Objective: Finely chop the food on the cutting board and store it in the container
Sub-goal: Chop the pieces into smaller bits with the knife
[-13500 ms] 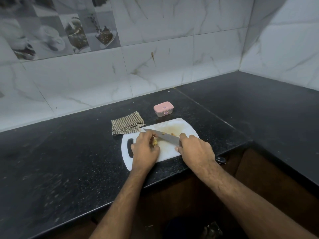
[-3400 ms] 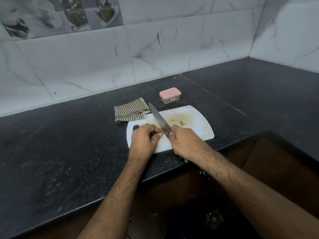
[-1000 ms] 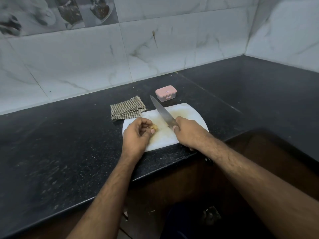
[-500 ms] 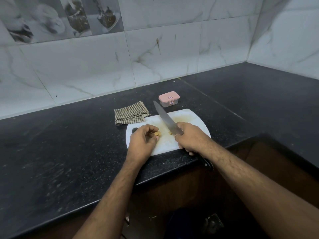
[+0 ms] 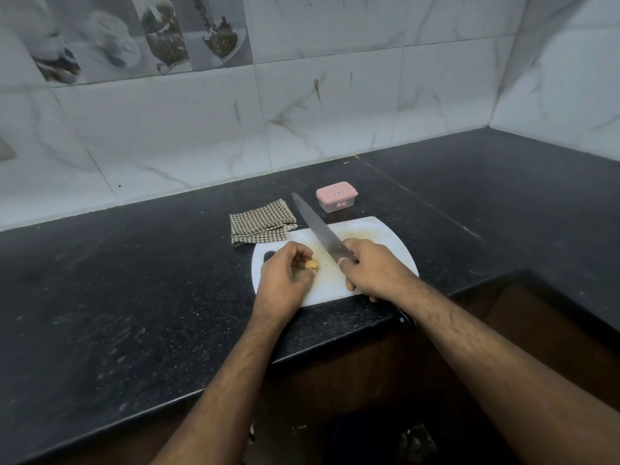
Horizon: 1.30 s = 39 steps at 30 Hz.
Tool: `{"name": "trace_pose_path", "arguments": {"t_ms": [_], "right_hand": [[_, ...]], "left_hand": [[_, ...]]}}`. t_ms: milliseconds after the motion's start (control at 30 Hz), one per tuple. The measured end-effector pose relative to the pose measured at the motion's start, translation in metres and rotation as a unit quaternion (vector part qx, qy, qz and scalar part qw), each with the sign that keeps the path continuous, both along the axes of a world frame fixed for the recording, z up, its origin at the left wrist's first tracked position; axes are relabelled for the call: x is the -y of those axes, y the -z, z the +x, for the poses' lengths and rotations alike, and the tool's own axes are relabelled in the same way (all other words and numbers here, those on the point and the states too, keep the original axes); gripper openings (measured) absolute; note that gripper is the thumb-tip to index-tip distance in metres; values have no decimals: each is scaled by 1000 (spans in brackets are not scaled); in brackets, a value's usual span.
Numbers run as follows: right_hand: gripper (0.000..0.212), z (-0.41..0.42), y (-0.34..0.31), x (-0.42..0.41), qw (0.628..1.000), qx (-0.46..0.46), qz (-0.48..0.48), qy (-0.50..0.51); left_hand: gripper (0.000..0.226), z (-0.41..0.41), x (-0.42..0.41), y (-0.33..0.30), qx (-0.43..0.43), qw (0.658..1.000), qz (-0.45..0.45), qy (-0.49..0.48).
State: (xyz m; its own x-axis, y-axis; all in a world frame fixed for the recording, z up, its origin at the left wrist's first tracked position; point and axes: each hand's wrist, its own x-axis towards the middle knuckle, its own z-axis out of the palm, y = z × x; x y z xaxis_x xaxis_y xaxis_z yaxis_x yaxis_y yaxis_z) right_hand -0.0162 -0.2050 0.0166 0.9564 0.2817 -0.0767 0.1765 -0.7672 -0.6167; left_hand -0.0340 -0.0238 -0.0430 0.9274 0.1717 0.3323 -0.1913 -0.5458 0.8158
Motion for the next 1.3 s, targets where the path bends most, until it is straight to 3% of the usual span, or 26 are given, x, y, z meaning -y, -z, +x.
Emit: {"name": "trace_pose_path", "arguments": {"t_ms": [100,433,567,633,800,1300], "right_hand": [[13,-2,2,-5,998,23,-53,-10],[14,0,15,-10,997,25,-73,3],[11,-2,19,-10,995,52,-87,0],[12,-4,20,-10,993,69,-96,-12],[15,-9,23,-11,988,104,-113,-33],[18,-5,24,-9,991,93,-95,-34]], "left_hand": [[24,0,0,0,-5,1000,9,3],[34,3,1,-1,-40,999,37,-4],[47,7,1,2,-42,994,94,-31],[39,8,1,3,-33,992,114,-40],[14,6,1,4,-8,997,79,-19],[17,3,-2,2,-4,1000,-4,5]]}}
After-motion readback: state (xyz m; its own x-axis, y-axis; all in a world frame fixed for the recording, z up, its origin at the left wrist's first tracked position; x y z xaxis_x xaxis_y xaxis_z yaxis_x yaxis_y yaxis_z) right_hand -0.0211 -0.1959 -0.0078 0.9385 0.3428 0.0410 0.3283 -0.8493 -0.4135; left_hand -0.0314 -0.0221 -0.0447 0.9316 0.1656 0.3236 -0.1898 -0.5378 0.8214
